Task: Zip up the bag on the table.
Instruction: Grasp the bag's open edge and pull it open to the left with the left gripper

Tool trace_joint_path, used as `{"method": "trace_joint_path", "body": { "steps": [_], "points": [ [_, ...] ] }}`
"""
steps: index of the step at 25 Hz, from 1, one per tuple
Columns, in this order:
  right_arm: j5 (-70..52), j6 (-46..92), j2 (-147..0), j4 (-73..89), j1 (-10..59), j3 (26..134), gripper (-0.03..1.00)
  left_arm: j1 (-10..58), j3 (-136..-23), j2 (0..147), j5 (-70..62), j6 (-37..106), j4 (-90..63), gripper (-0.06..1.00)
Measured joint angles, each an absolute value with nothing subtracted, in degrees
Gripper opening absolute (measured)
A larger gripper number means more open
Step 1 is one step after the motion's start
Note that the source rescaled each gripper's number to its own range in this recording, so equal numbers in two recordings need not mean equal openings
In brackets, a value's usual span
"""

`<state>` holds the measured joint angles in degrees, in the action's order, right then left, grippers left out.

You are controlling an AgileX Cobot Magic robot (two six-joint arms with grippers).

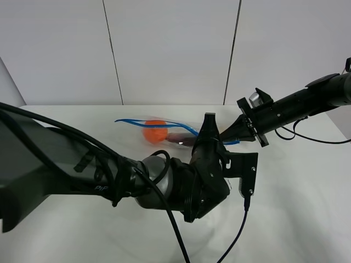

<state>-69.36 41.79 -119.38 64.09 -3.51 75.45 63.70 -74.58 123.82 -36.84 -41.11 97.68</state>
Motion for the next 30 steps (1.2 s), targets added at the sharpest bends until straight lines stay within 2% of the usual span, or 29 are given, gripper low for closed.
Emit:
{"method": "trace_joint_path", "body": {
  "steps": [15, 30],
  "points": [
    [-69.5, 41.7, -119.4, 62.5, -3.5, 75.5, 0.00, 60.3, -74.2, 120.3, -39.3, -36.0, 91.8, 0.00],
    [-69.5, 41.7, -119.4, 61.4, -3.5, 75.5, 0.00, 56.9, -64.2, 116.5, -41.2, -34.8, 91.7, 0.00]
  ]
}}
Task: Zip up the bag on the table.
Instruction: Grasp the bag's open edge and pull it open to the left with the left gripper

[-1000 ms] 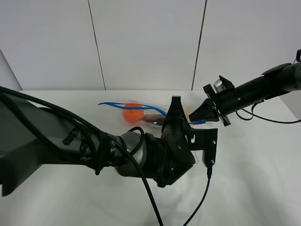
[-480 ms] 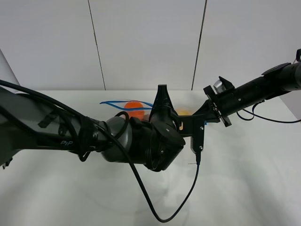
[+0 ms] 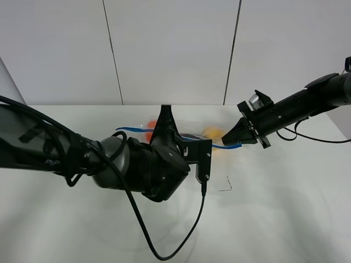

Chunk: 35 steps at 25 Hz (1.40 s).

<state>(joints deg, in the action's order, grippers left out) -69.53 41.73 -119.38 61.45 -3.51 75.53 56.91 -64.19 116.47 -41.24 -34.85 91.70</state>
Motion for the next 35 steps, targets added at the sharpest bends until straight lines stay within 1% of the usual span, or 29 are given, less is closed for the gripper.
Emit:
{"method": "trace_joint_path", "body": {
  "steps": [6, 17, 26, 35],
  "points": [
    [-69.6, 41.7, -119.4, 61.0, -3.5, 75.5, 0.00, 54.2, -62.3, 116.0, -41.1, -35.0, 91.3, 0.00],
    [-69.6, 41.7, -119.4, 60.6, -3.5, 75.5, 0.00, 50.7, -62.2, 115.9, -39.9, -35.2, 91.1, 0.00],
    [-69.6, 41.7, -119.4, 60.7, -3.5, 75.5, 0.00, 45.9, -62.2, 115.9, -39.7, -35.6, 91.1, 0.00],
    [-69.6, 41.7, -119.4, 60.6, -3.5, 75.5, 0.00, 43.8, -62.2, 115.9, -39.7, -35.7, 91.4, 0.00]
  ]
}}
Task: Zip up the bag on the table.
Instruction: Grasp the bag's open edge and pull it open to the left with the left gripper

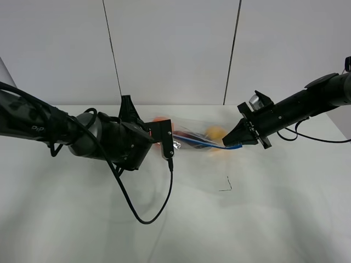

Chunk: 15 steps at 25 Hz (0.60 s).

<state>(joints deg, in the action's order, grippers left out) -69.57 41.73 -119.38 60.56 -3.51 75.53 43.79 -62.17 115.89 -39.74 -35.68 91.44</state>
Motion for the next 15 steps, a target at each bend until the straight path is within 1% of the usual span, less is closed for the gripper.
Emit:
{"method": "trace_joint_path", "body": {
  "steps": [15],
  "points": [
    [-69.5, 41.7, -119.4, 60.6, -3.5, 75.5, 0.00, 41.0, -62.1, 115.9, -39.5, -35.7, 91.7, 0.00]
  ]
}}
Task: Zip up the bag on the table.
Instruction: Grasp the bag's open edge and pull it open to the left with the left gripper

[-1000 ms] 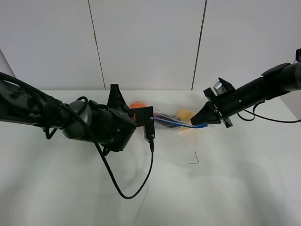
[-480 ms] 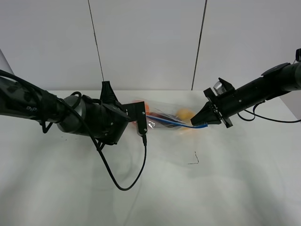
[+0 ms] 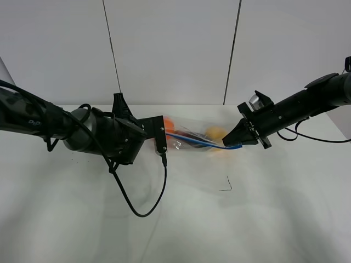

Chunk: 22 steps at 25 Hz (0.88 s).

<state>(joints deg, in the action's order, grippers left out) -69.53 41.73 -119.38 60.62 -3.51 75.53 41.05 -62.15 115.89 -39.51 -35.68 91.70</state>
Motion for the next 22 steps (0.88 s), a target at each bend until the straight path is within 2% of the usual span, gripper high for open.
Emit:
{"method": "trace_joint_path", "body": {
  "steps": [11, 13, 15, 17, 19, 20, 22],
  "points": [
    [-69.5, 41.7, -119.4, 60.7, -3.4, 75.5, 0.00, 40.5, -62.1, 115.9, -38.2, -35.7, 91.9, 0.00],
    [-69.5, 41.8, -119.4, 60.6, -3.4, 75.5, 0.00, 40.4, -62.1, 115.9, -37.8, -35.7, 91.9, 0.03],
    [-69.5, 41.8, -119.4, 59.8, -3.4, 75.5, 0.00, 40.3, -62.1, 115.9, -37.8, -35.7, 91.5, 0.16],
    [-69.5, 41.8, -119.4, 59.4, -3.4, 75.5, 0.00, 40.1, -62.1, 115.9, -38.2, -36.6, 91.5, 0.39],
    [-69.5, 41.8, -119.4, 59.2, -3.4, 75.5, 0.00, 39.9, -62.1, 115.9, -38.5, -38.8, 91.5, 0.59],
    [-69.5, 41.9, -119.4, 59.2, -3.5, 75.5, 0.00, 39.9, -62.1, 115.9, -38.6, -39.9, 91.5, 0.65],
    [-69.5, 42.0, -119.4, 59.1, -3.5, 75.5, 0.00, 39.9, -62.1, 115.9, -38.9, -41.2, 91.5, 0.71]
  ]
}}
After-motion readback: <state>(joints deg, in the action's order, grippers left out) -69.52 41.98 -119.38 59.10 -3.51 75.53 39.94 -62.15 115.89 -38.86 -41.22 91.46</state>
